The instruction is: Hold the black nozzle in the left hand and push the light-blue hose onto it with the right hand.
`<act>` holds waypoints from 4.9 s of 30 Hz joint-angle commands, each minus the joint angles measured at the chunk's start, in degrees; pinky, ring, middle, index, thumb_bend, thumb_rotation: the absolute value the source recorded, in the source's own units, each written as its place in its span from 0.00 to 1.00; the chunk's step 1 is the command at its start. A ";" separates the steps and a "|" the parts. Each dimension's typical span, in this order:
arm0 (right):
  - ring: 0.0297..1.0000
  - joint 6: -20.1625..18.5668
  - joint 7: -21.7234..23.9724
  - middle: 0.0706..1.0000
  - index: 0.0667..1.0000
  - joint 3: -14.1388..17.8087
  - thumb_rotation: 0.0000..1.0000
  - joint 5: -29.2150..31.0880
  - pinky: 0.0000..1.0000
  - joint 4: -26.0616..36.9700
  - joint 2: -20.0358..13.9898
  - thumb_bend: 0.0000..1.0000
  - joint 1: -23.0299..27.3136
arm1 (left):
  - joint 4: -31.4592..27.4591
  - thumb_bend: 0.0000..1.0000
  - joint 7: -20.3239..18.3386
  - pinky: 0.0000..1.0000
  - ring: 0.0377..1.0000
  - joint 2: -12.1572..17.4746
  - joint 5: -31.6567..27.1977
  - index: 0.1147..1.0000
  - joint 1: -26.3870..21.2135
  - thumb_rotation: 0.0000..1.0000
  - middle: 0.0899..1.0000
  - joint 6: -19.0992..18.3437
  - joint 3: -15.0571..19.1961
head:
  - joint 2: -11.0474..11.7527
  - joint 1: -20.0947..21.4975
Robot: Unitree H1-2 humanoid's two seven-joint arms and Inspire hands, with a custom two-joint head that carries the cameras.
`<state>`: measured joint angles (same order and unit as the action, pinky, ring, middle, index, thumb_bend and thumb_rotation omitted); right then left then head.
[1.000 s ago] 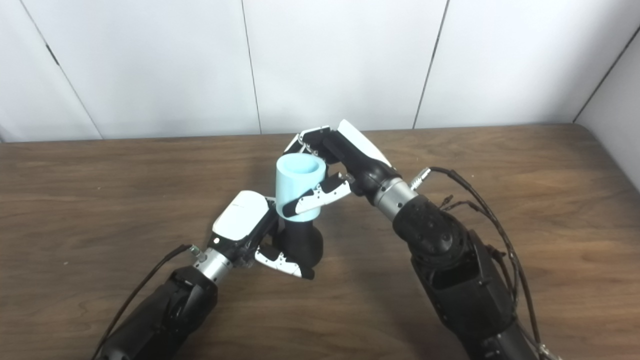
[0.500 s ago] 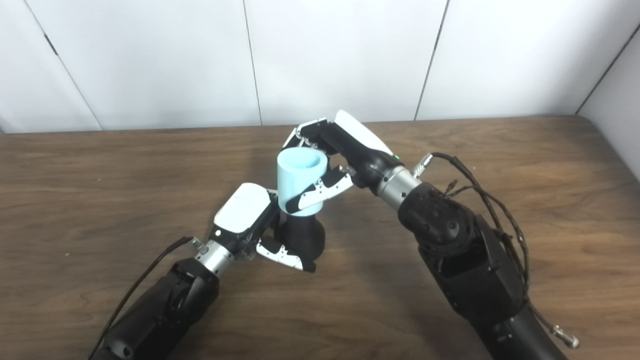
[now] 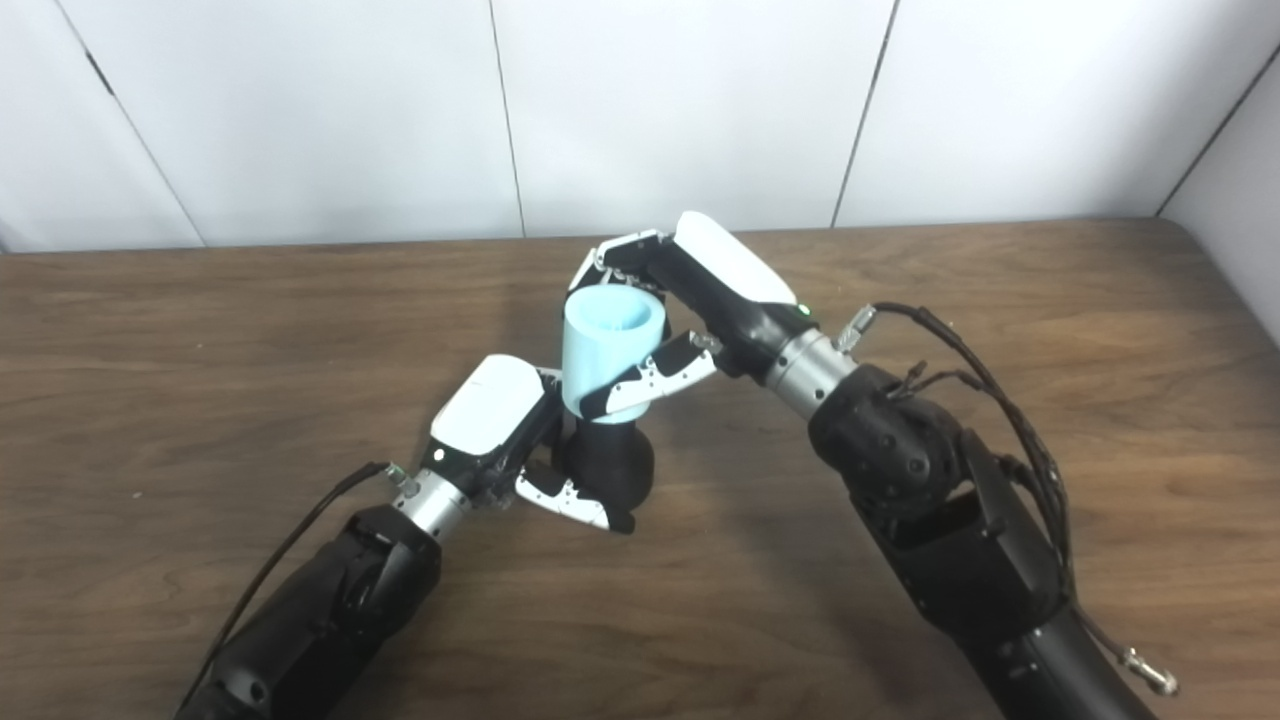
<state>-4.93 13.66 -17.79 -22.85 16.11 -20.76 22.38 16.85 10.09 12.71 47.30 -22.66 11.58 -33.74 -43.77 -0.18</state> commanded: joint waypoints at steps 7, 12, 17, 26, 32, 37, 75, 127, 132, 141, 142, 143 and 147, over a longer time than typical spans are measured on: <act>0.25 5.47 -3.13 0.37 0.47 -1.69 0.00 -6.97 0.19 -6.00 0.41 0.53 -2.79 | 2.01 0.52 -6.87 0.22 0.32 0.39 0.75 0.45 4.05 0.00 0.35 -1.96 -2.75 | -0.35 0.15; 0.25 5.13 -2.75 0.37 0.47 -2.44 0.00 -8.03 0.19 -6.57 0.59 0.52 -2.90 | 2.30 0.52 -6.89 0.22 0.32 0.24 0.59 0.45 3.96 0.00 0.35 -2.07 -2.82 | -0.50 0.09; 0.26 6.73 -2.27 0.37 0.48 -3.23 0.00 -8.30 0.20 -7.11 -0.01 0.53 -2.48 | 2.45 0.52 -6.74 0.22 0.31 0.10 0.58 0.45 3.96 0.00 0.34 -2.03 -2.85 | -0.68 -0.06; 0.30 7.35 3.54 0.39 0.48 -6.40 0.00 -7.49 0.24 -4.33 -3.46 0.53 -0.70 | 1.86 0.52 -7.35 0.22 0.31 0.24 0.77 0.45 4.14 0.00 0.34 -2.50 -3.08 | -1.00 -0.17; 0.31 5.52 9.00 0.40 0.47 -8.57 0.00 -7.15 0.24 -0.84 -5.90 0.53 1.68 | 1.56 0.52 -7.64 0.23 0.32 0.35 0.71 0.45 4.20 0.00 0.35 -2.52 -3.15 | -1.14 -0.09; 0.28 5.76 10.02 0.38 0.47 -9.35 0.00 -8.56 0.21 0.20 -7.05 0.53 2.79 | 1.29 0.52 -8.04 0.23 0.31 0.40 0.43 0.45 4.32 0.00 0.35 -2.64 -3.16 | -1.27 -0.26; 0.21 -0.85 -1.47 0.34 0.47 1.38 0.00 -6.83 0.16 -1.84 2.76 0.52 -8.29 | 0.87 0.52 -8.65 0.21 0.30 1.08 0.18 0.44 4.48 0.00 0.35 -2.65 -2.85 | -2.20 0.01; 1.00 -7.68 8.31 1.00 1.00 0.88 0.50 -6.41 0.86 3.62 -1.76 0.99 -3.74 | 1.89 0.53 -8.25 0.22 0.31 0.85 -0.13 0.42 4.41 0.00 0.42 -2.85 -3.14 | -1.24 0.23; 0.98 -9.13 9.75 1.00 1.00 2.17 0.50 -5.06 0.78 4.80 -1.36 1.00 -3.49 | 1.91 0.52 -8.17 0.21 0.30 0.89 0.00 0.43 4.47 0.00 0.38 -2.81 -3.24 | -1.18 0.05; 1.00 -6.05 9.22 1.00 1.00 5.98 0.46 0.28 0.81 7.21 0.08 1.00 -2.79 | 2.09 0.52 -8.24 0.21 0.31 0.79 -0.06 0.45 4.47 0.00 0.36 -3.08 -3.19 | -1.15 0.08; 1.00 -5.67 9.80 1.00 1.00 6.22 0.47 1.42 0.82 7.71 -0.15 1.00 -2.24 | 1.99 0.52 -8.39 0.22 0.31 0.83 -0.05 0.45 4.46 0.00 0.35 -3.13 -3.21 | -1.15 0.08; 1.00 -4.65 10.26 1.00 1.00 6.39 0.48 2.70 0.84 7.95 -0.51 1.00 -1.70 | 2.02 0.52 -8.32 0.22 0.32 0.86 0.02 0.45 4.41 0.00 0.35 -3.03 -3.26 | -1.05 0.09; 1.00 -2.74 12.60 1.00 1.00 6.48 0.50 3.76 0.93 11.08 -3.48 1.00 0.39 | 2.68 0.53 -7.59 0.21 0.30 0.73 0.06 0.42 4.30 0.00 0.41 -2.48 -3.29 | -0.87 0.14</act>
<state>-10.58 25.80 -12.30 -19.65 24.14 -22.08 19.96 15.15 7.99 12.52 45.57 -21.96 9.87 -34.18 -44.65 0.00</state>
